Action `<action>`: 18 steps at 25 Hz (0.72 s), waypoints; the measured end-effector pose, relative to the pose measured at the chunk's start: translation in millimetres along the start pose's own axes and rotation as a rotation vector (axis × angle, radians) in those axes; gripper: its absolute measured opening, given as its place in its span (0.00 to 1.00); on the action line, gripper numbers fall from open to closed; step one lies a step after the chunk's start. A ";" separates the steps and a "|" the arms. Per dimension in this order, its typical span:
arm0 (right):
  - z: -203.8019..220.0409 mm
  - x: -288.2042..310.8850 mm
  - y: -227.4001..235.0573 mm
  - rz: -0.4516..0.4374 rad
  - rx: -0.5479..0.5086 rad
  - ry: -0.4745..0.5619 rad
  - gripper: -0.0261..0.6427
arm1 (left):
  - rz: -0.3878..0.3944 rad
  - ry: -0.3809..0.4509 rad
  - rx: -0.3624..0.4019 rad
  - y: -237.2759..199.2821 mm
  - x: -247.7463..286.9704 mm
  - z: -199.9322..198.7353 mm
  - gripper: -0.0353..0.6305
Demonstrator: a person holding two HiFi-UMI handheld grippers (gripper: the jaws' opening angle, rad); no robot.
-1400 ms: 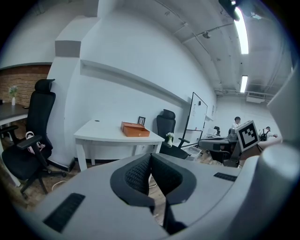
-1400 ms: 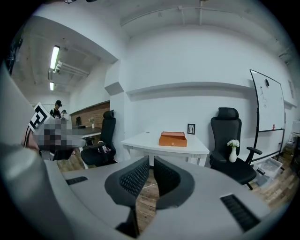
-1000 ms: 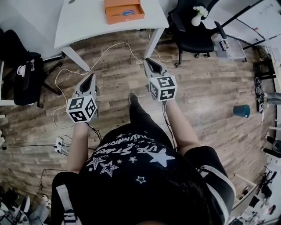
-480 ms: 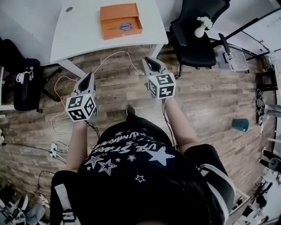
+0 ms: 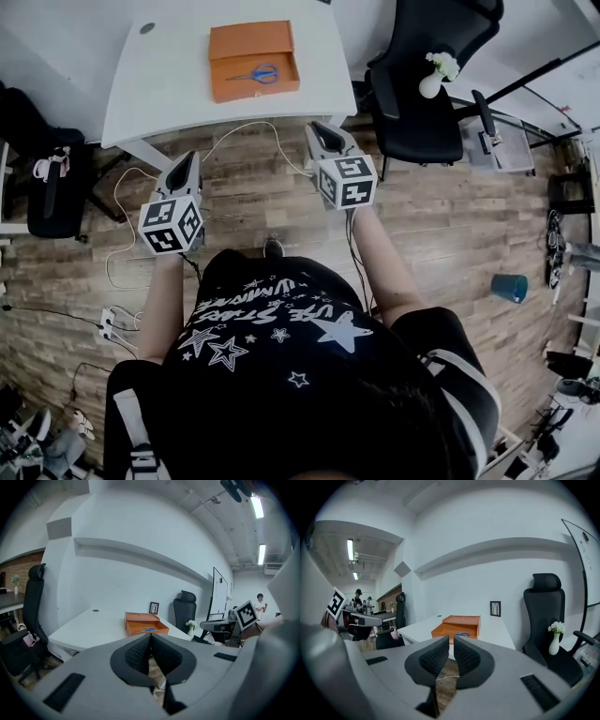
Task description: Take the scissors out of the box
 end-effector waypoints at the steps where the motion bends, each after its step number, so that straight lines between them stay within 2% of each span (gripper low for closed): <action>1: 0.7 3.7 2.2 -0.003 0.000 -0.003 0.13 | -0.005 -0.001 -0.003 -0.5 2.5 0.7 0.08; 9: 2.8 24.7 0.3 -0.029 0.016 -0.027 0.13 | -0.045 -0.026 -0.023 -16.5 7.0 2.9 0.08; 18: 2.2 69.0 16.8 -0.001 0.037 -0.053 0.13 | -0.015 -0.038 -0.020 -48.7 60.6 -8.9 0.08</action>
Point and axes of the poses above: the fingertips, and each gripper's own axes: x forward along the fingers, y to its right, z out of its underside, the point moved 2 cm from there along -x, backward along the fingers, and after that the axes turned 2 degrees about -y, right-handed, at the moved point
